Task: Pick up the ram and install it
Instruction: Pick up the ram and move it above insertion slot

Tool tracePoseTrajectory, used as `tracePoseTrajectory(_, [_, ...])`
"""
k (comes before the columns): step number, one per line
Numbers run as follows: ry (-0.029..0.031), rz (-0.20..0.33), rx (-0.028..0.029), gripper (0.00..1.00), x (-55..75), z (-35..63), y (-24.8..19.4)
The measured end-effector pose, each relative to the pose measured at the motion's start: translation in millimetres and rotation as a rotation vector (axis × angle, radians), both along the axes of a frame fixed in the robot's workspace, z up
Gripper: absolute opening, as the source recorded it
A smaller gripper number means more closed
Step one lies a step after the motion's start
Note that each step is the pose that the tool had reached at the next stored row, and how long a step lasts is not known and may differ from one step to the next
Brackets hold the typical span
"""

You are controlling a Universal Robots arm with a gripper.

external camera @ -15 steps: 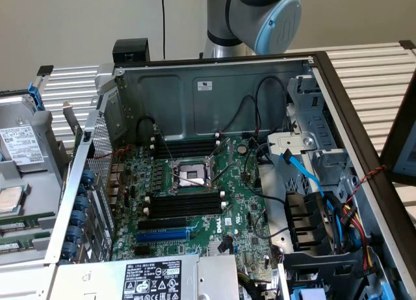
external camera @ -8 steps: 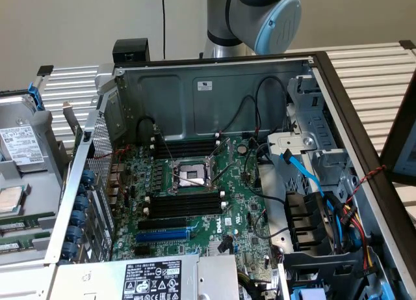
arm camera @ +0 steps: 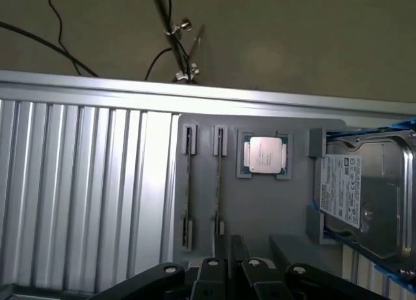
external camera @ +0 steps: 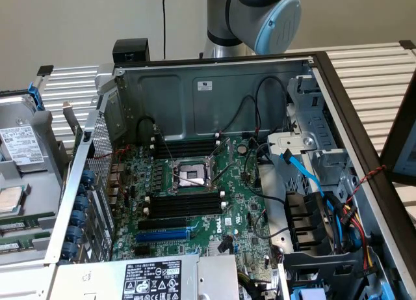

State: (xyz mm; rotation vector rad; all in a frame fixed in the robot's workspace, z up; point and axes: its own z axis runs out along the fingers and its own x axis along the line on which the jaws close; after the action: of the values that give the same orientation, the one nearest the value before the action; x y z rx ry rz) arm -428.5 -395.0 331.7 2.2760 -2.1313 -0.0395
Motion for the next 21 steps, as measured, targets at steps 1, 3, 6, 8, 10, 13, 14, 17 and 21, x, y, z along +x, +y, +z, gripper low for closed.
tracePoseTrajectory(1, [0.0, 0.001, 0.0, 0.18, 0.0, -1.9, 0.0])
tracePoseTrajectory(3, [0.0, 0.001, 0.0, 0.18, -0.1, -5.4, 0.0])
tracePoseTrajectory(6, [0.0, 0.002, -0.0001, 0.18, -0.2, -11.0, 0.0])
tracePoseTrajectory(8, [0.0, 0.003, 0.0, 0.18, -0.2, -14.6, 0.0])
tracePoseTrajectory(10, [-0.0001, 0.003, 0.0, 0.18, -0.2, -18.3, 0.0])
tracePoseTrajectory(13, [0.0, 0.004, 0.0, 0.18, -0.4, -23.7, 0.0])
tracePoseTrajectory(14, [-0.0001, 0.004, 0.0, 0.18, -0.4, -25.6, 0.0])
tracePoseTrajectory(17, [0.0, 0.005, 0.0, 0.18, -0.8, -31.0, 0.0])
tracePoseTrajectory(21, [0.0, 0.005, 0.0, 0.18, -2.1, -38.3, 0.0])
